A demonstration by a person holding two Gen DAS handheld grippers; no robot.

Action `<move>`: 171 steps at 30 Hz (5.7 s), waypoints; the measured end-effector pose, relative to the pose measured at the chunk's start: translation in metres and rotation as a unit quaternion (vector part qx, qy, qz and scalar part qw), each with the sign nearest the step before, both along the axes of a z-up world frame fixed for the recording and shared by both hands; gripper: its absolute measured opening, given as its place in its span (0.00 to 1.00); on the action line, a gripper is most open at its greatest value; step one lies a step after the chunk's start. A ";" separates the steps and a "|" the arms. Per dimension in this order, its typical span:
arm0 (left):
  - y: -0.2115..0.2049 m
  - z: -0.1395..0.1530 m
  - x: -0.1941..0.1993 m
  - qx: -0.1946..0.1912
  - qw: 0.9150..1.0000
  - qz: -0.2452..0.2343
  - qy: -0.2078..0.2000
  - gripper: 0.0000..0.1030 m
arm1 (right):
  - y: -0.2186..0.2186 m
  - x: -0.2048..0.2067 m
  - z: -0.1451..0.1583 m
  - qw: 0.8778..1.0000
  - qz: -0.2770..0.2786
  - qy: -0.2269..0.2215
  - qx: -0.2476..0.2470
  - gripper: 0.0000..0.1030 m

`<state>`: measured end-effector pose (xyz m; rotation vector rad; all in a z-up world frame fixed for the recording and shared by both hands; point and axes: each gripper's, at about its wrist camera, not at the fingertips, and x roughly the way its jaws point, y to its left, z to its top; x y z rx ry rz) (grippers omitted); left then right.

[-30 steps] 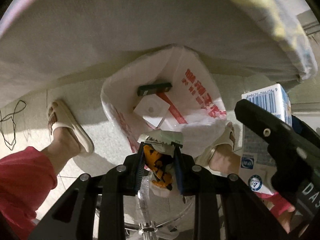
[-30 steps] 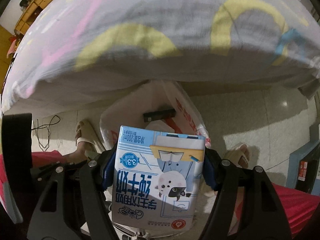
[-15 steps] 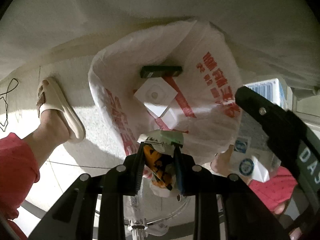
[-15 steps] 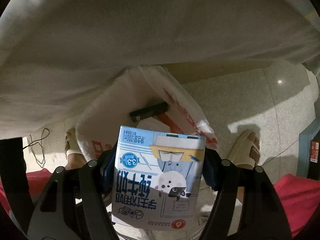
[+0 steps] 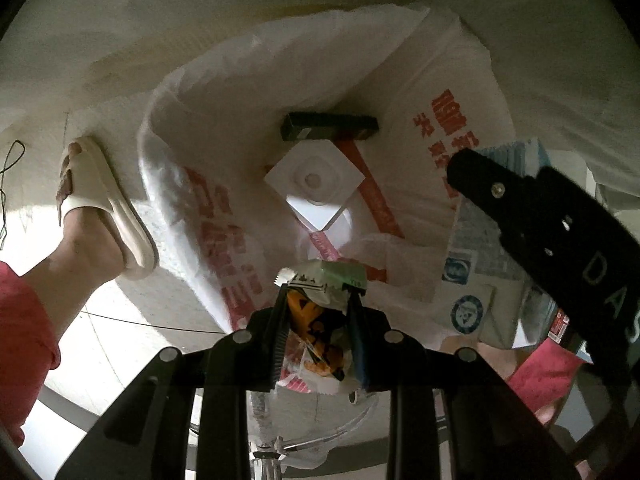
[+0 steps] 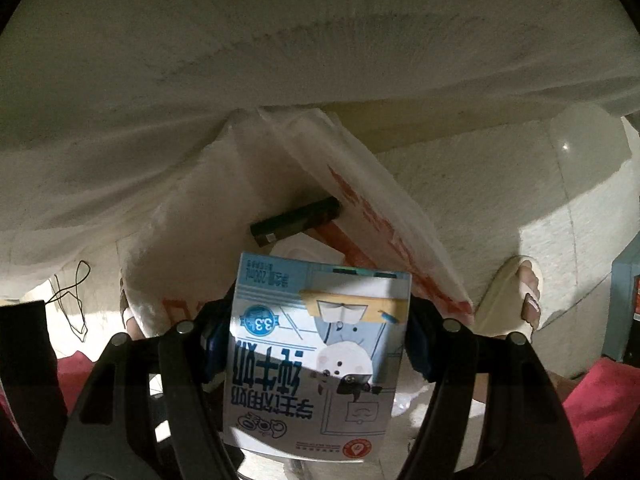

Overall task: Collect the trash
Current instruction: 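Open both tools over the bag to drop the wrapper and milk carton, then raise both tools back over the bed toward the remaining wrappers, then grasp the white bar wrapper with the left tool while the right tool grasps the red candy stick, then carry the white bar wrapper and red candy stick down toward the white bag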

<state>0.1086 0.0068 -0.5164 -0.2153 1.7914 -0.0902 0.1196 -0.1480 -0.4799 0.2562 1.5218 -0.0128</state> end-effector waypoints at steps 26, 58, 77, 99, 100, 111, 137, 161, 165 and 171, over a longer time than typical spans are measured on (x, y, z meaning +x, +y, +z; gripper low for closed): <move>0.017 0.016 -0.003 0.049 0.998 0.002 0.028 0.68 | -0.012 -0.012 0.019 1.000 0.012 0.016 -0.005 0.74; 0.040 0.442 0.093 0.117 0.954 -0.168 -0.218 0.87 | -0.035 -0.056 0.461 0.832 0.407 -0.364 -0.098 0.94; -0.009 0.358 0.214 0.083 0.967 -0.194 -0.143 0.87 | -0.006 0.081 0.406 0.811 0.530 -0.248 -0.014 0.94; -0.024 0.281 0.263 0.074 0.970 -0.207 -0.100 0.87 | 0.023 0.121 0.310 0.796 0.589 -0.138 0.023 0.94; -0.024 0.277 0.265 0.073 0.970 -0.208 -0.099 0.87 | 0.024 0.125 0.302 0.797 0.589 -0.130 0.028 0.94; -0.024 0.261 0.281 0.057 0.975 -0.191 -0.102 0.87 | 0.031 0.140 0.253 0.796 0.598 -0.091 0.037 0.88; -0.019 0.234 0.274 0.056 0.975 -0.182 -0.117 0.44 | 0.031 0.155 0.219 0.808 0.584 -0.075 0.000 0.25; 0.069 0.305 0.242 0.056 0.977 -0.125 -0.162 0.36 | 0.003 0.105 0.284 0.912 0.366 -0.170 -0.071 0.24; 0.074 0.332 0.214 0.052 0.973 -0.129 -0.184 0.36 | -0.003 0.094 0.313 0.919 0.329 -0.200 -0.083 0.24; 0.062 0.367 0.169 0.047 0.966 -0.141 -0.212 0.36 | -0.004 0.068 0.351 0.926 0.289 -0.228 -0.086 0.24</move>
